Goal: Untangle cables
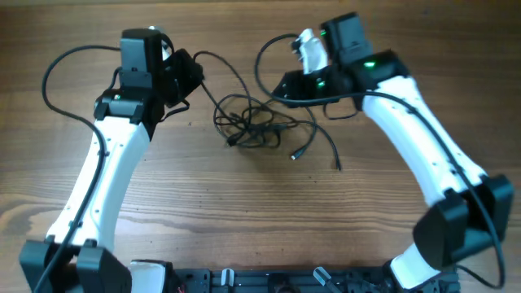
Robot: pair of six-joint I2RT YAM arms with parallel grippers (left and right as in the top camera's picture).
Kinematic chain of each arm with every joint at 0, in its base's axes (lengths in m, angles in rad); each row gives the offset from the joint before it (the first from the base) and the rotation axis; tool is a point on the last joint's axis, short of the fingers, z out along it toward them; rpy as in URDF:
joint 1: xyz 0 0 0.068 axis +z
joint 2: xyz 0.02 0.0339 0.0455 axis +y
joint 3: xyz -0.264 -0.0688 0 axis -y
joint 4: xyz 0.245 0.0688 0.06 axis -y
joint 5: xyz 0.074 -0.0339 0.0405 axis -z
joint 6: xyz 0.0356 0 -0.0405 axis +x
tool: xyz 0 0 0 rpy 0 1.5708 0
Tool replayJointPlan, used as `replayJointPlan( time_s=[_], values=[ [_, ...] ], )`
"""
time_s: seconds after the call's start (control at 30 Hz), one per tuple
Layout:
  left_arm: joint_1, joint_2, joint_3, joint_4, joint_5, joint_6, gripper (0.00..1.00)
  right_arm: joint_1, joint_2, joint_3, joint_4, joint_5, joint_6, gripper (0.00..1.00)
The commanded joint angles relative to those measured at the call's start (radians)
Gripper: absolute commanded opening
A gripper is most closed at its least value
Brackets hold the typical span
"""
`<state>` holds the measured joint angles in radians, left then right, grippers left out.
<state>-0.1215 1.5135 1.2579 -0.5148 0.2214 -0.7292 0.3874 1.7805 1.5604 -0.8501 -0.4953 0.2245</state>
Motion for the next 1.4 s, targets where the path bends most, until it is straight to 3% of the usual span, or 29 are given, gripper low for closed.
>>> replayJointPlan(
  time_s=[0.0, 0.43, 0.57, 0.67, 0.77, 0.87, 1.0, 1.37],
  values=[
    [0.002, 0.077, 0.005, -0.025, -0.07, -0.015, 0.04, 0.045, 0.057, 0.002, 0.005, 0.018, 0.008, 0.4],
    [0.002, 0.17, 0.005, -0.029, -0.067, -0.011, 0.04, 0.16, 0.193, 0.002, 0.005, -0.002, -0.148, 0.35],
    [0.002, 0.17, 0.005, -0.029, -0.067, -0.011, 0.04, 0.194, 0.228, 0.002, 0.002, -0.009, -0.185, 0.54],
    [0.002, 0.17, 0.005, -0.029, -0.067, -0.011, 0.04, 0.208, 0.259, 0.002, -0.003, -0.009, -0.196, 0.54],
    [0.002, 0.17, 0.005, -0.029, -0.067, -0.011, 0.04, 0.208, 0.289, 0.002, 0.0, -0.009, -0.194, 0.41],
    [0.001, 0.15, 0.006, -0.008, -0.063, 0.058, 0.04, 0.207, 0.295, 0.002, 0.0, 0.092, -0.09, 0.05],
    [0.031, 0.033, 0.01, 0.056, -0.067, 0.097, 0.04, 0.162, 0.294, 0.002, -0.029, 0.271, 0.177, 0.04],
    [0.269, -0.438, 0.027, 0.092, -0.067, 0.097, 0.04, -0.042, 0.294, 0.002, -0.075, 0.229, 0.201, 0.04]
  ],
)
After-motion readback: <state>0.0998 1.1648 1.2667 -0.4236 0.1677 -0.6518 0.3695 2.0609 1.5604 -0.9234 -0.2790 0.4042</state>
